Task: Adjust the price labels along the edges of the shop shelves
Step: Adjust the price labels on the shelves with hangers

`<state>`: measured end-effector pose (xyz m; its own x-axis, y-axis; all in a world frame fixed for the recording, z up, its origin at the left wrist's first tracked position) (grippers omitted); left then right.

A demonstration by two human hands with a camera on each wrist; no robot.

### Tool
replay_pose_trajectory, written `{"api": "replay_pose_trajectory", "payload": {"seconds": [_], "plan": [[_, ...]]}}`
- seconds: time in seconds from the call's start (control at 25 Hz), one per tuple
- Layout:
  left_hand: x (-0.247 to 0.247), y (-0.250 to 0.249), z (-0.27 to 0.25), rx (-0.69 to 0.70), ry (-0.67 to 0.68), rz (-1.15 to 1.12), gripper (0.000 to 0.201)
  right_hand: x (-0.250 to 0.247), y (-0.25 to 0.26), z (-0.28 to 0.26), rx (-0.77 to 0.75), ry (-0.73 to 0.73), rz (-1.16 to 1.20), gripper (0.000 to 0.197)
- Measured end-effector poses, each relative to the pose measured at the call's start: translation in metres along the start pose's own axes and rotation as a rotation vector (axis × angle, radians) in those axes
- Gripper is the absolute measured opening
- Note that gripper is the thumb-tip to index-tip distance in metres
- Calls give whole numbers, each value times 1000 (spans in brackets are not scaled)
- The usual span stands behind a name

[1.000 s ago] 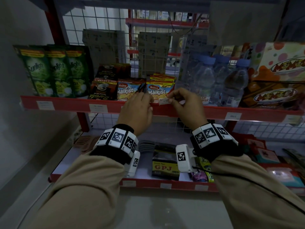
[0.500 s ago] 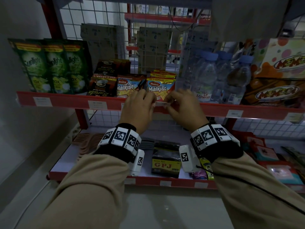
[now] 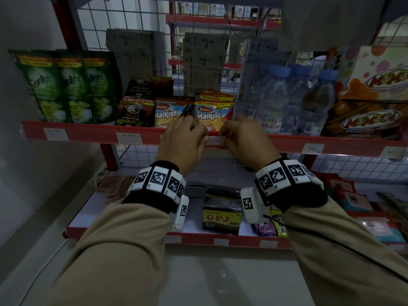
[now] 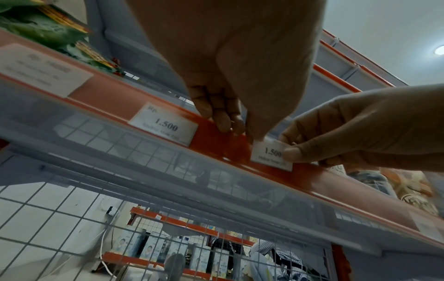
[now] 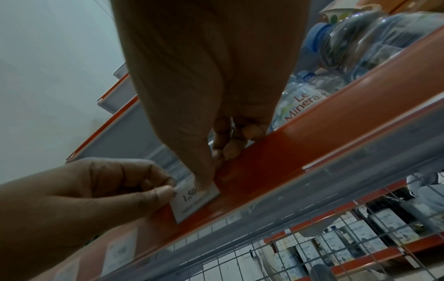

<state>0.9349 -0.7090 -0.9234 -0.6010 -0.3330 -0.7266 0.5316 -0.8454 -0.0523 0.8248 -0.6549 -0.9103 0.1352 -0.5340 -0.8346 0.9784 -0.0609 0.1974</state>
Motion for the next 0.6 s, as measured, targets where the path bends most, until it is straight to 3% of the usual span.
{"api": "replay_pose_trajectory", "payload": {"seconds": [0.2, 0.6], "plan": [[-3, -3, 0, 16, -14, 27, 18, 3, -1, -1, 21, 15, -38, 13], [5, 3, 1, -15, 80, 43, 25, 2, 0, -2, 12, -7, -37, 12]]}}
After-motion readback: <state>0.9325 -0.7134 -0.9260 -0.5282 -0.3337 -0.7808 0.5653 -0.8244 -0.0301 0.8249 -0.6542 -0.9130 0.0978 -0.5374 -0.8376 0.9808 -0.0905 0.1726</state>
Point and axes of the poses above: each hand's wrist, its own z-axis towards the middle knuckle, its own x-axis out of the palm, y = z × x, the point moved 9 cm from there along z, towards the middle knuckle, and after that the axes turned 2 degrees about x, right-handed, at the moved point
